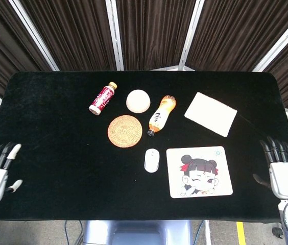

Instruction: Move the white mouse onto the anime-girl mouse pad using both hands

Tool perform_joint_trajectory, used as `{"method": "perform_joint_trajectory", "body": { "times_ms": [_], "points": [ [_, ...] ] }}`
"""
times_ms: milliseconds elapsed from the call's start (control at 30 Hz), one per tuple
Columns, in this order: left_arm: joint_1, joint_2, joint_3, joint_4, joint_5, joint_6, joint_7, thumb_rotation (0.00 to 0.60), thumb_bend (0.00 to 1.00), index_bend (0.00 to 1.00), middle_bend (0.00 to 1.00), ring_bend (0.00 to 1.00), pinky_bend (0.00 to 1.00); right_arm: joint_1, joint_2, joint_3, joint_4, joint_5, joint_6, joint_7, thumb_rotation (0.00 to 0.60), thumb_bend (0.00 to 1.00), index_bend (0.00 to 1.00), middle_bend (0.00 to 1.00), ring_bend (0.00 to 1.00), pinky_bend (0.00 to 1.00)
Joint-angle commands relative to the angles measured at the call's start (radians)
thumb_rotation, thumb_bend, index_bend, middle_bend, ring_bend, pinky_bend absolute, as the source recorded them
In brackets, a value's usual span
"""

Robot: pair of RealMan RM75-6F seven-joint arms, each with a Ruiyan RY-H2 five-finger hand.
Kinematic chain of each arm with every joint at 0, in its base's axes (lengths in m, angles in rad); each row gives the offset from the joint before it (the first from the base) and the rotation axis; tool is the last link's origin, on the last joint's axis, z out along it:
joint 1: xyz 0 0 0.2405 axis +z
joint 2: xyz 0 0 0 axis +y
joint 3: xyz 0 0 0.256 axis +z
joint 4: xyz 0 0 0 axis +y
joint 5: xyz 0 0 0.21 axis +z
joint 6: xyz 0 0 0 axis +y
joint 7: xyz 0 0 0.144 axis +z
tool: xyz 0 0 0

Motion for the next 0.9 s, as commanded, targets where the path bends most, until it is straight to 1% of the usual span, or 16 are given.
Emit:
{"method": "perform_joint_trajectory", "body": {
  "times_ms": [33,200,400,467,600,767,900],
  "points": [
    [0.066,-0.031,0.0,0.099,0.013,0.044,-0.097,0.6,0.12,0.0,0.0,0.0,0.0,0.044,-0.024,-0.002,0.028,-0.069,0.003,-0.027,0.6,0.0,0.05,0.0,0.0,0.0],
    [0.083,-0.051,-0.033,0.165,0.0,0.016,-0.193,0.6,0.12,0.0,0.0,0.0,0.0,0.117,-0.067,-0.001,0.053,-0.147,-0.026,-0.086,0.6,0.0,0.05,0.0,0.0,0.0],
    [0.085,-0.06,-0.051,0.194,-0.004,-0.012,-0.221,0.6,0.12,0.0,0.0,0.0,0.0,0.187,-0.119,-0.001,0.051,-0.215,-0.06,-0.15,0.6,0.0,0.08,0.0,0.0,0.0],
    [0.088,-0.061,-0.057,0.2,0.0,-0.012,-0.23,0.6,0.12,0.0,0.0,0.0,0.0,0.225,-0.143,-0.003,0.049,-0.233,-0.105,-0.172,0.6,0.0,0.08,0.0,0.0,0.0],
    [0.095,-0.063,-0.069,0.214,0.002,-0.018,-0.251,0.6,0.12,0.0,0.0,0.0,0.0,0.296,-0.204,0.003,0.071,-0.249,-0.18,-0.207,0.6,0.0,0.08,0.0,0.0,0.0],
    [0.101,-0.065,-0.083,0.222,0.005,-0.026,-0.268,0.6,0.13,0.0,0.0,0.0,0.0,0.347,-0.277,0.003,0.114,-0.269,-0.213,-0.228,0.6,0.0,0.08,0.0,0.0,0.0],
    [0.106,-0.067,-0.094,0.228,0.015,-0.02,-0.284,0.6,0.13,0.0,0.0,0.0,0.0,0.385,-0.351,0.006,0.158,-0.256,-0.259,-0.256,0.6,0.0,0.08,0.0,0.0,0.0]
  ]
}}
